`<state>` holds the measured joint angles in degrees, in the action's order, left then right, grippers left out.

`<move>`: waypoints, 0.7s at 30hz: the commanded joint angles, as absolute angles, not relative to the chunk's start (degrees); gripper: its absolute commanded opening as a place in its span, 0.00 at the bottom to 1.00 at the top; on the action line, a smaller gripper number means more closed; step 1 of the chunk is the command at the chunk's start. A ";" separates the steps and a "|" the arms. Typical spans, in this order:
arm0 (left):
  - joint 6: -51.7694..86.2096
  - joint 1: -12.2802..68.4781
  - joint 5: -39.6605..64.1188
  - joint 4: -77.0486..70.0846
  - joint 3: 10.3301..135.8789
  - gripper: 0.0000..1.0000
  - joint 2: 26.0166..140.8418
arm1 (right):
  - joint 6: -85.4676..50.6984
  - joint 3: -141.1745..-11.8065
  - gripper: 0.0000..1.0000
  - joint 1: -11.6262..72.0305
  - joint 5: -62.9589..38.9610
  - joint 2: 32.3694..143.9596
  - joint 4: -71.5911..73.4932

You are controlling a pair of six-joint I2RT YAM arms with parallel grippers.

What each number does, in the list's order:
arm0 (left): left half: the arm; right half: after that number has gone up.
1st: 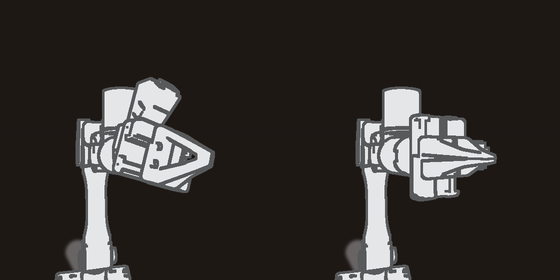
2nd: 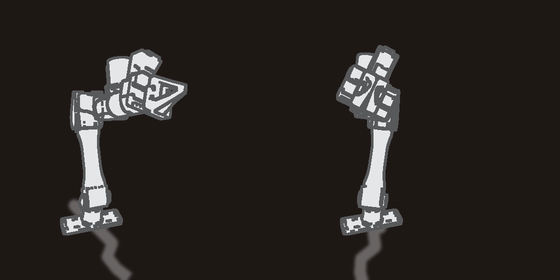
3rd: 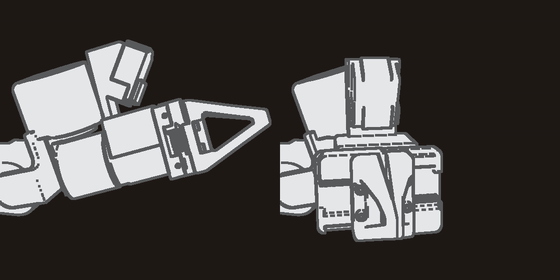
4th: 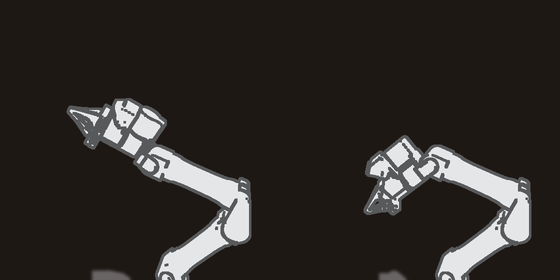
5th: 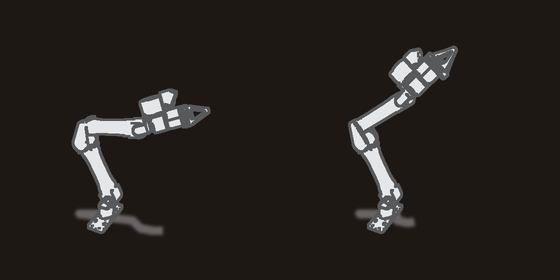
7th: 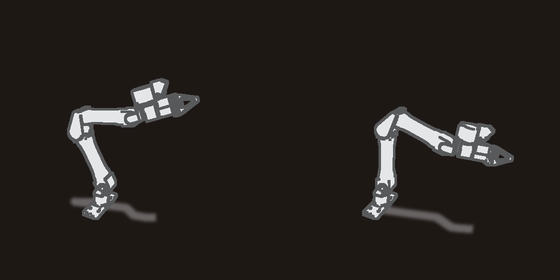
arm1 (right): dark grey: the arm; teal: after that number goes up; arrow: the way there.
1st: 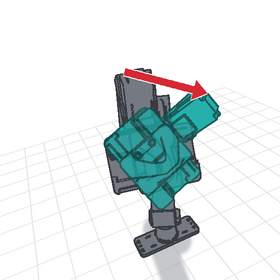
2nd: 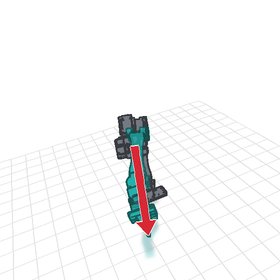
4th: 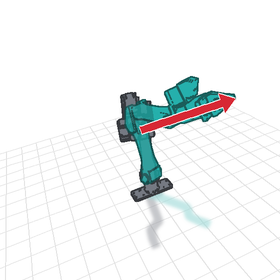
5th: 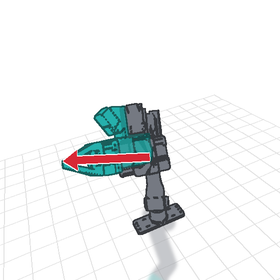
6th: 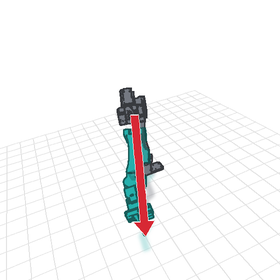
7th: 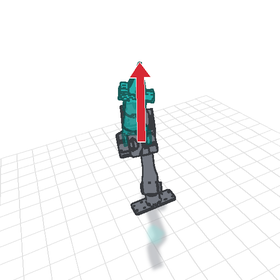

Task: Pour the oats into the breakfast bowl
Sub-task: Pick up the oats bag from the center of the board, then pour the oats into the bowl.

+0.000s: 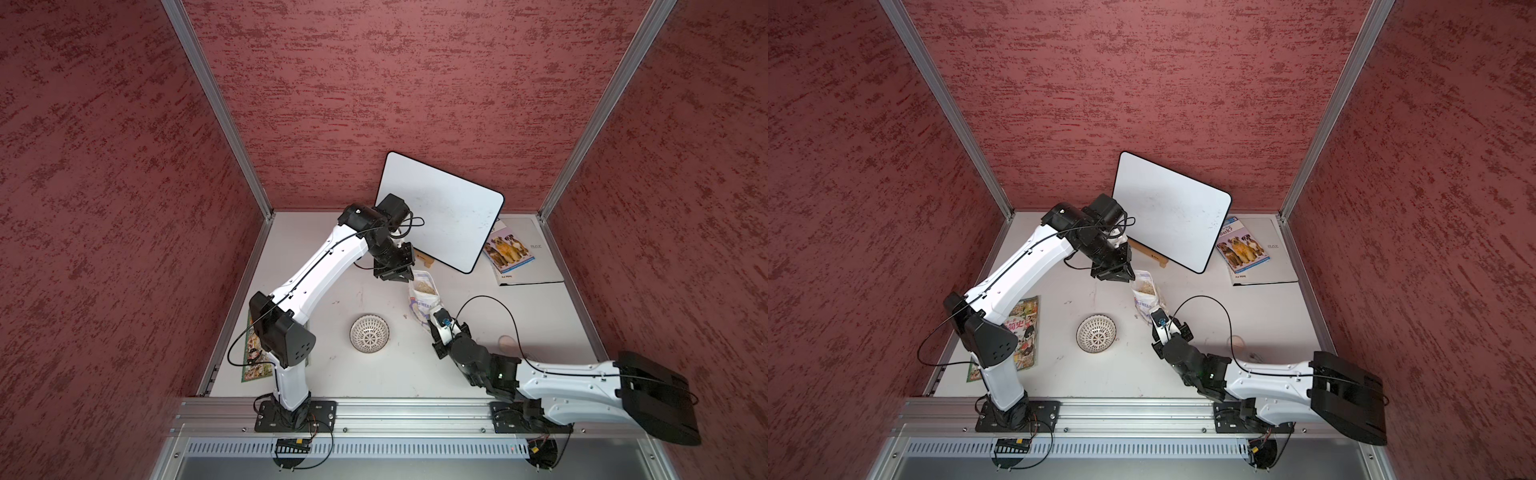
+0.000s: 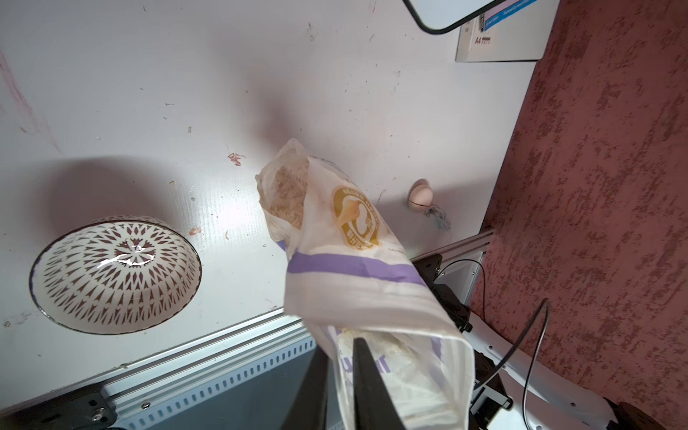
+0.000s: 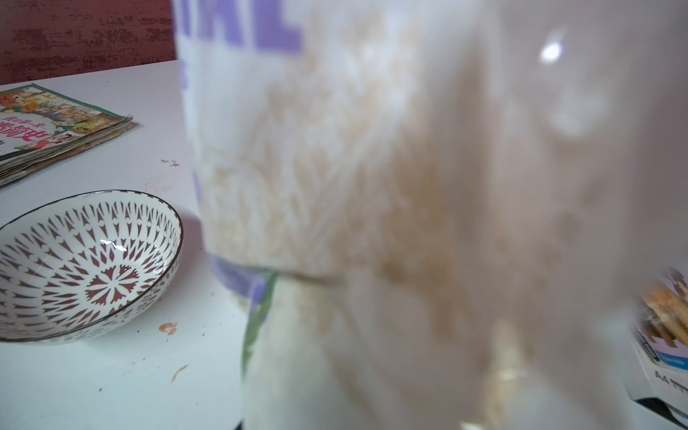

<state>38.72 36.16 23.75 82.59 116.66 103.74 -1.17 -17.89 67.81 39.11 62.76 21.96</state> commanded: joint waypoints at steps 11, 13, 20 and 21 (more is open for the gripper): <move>39.58 31.67 18.68 78.92 113.07 0.43 89.21 | 5.93 -32.82 0.00 64.78 28.18 51.16 -10.00; 41.15 29.71 15.37 77.17 107.06 0.50 85.28 | 7.57 -34.78 0.00 64.80 26.13 50.62 -13.38; 47.10 23.22 10.24 70.89 81.39 0.59 73.30 | 13.30 -41.16 0.00 64.82 21.12 50.55 -26.19; 47.77 22.61 9.82 69.77 78.56 0.63 71.73 | 13.66 -41.55 0.00 64.78 20.71 50.27 -27.58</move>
<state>44.71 23.79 13.21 74.06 84.55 73.87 10.85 -36.95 65.04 22.00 52.64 -26.72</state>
